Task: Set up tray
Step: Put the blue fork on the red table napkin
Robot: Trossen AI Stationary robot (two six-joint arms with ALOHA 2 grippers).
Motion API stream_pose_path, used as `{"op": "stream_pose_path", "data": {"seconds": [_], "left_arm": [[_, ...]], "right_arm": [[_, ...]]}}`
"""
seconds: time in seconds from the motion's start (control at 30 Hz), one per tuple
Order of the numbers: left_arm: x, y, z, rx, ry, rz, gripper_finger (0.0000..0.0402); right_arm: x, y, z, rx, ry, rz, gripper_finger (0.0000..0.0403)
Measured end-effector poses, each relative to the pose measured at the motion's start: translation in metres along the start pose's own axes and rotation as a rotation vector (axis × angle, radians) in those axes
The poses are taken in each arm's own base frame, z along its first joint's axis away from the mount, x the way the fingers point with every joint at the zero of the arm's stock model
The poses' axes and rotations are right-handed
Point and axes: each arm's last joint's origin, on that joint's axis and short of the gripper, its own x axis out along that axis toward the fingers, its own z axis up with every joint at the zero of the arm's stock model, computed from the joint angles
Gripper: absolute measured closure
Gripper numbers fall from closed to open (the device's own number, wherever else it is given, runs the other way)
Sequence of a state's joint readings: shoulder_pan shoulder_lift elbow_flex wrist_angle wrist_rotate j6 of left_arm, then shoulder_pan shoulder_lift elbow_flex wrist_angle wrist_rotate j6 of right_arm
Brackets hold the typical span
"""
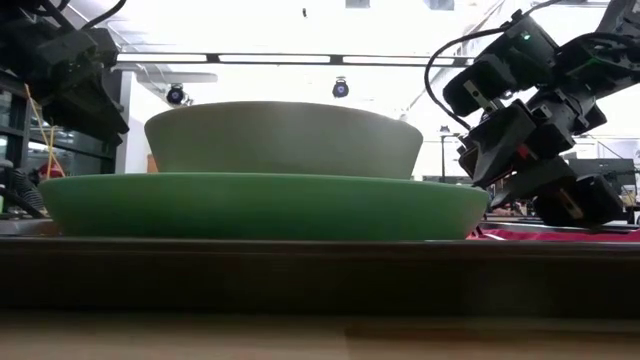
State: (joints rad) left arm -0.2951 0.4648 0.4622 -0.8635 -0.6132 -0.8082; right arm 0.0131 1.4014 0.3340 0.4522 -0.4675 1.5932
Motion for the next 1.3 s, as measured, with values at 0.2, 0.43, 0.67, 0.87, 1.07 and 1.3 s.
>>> {"op": "stream_pose_path", "data": {"seconds": [0.2, 0.43, 0.67, 0.87, 1.07, 1.3], "left_arm": [[0.0, 0.0, 0.0, 0.0, 0.0, 0.0, 0.0121], [0.0, 0.0, 0.0, 0.001, 0.001, 0.001, 0.0118], [0.0, 0.0, 0.0, 0.0, 0.001, -0.001, 0.012], [0.0, 0.0, 0.0, 0.0, 0.015, -0.015, 0.0117], [0.0, -0.001, -0.001, -0.013, 0.024, -0.026, 0.0121], [0.0, -0.004, 0.003, -0.041, -0.008, -0.055, 0.0117]], "right_arm": [[0.0, 0.0, 0.0, 0.003, -0.003, -0.004, 0.0318], [0.0, -0.001, -0.001, 0.001, 0.028, -0.009, 0.0318], [0.0, -0.001, -0.002, 0.002, 0.07, -0.009, 0.0318], [-0.005, 0.005, -0.005, -0.021, 0.068, 0.026, 0.0318], [-0.019, 0.017, -0.013, -0.053, 0.051, 0.089, 0.0318], [-0.035, 0.023, -0.022, -0.072, 0.053, 0.111, 0.0318]]}}
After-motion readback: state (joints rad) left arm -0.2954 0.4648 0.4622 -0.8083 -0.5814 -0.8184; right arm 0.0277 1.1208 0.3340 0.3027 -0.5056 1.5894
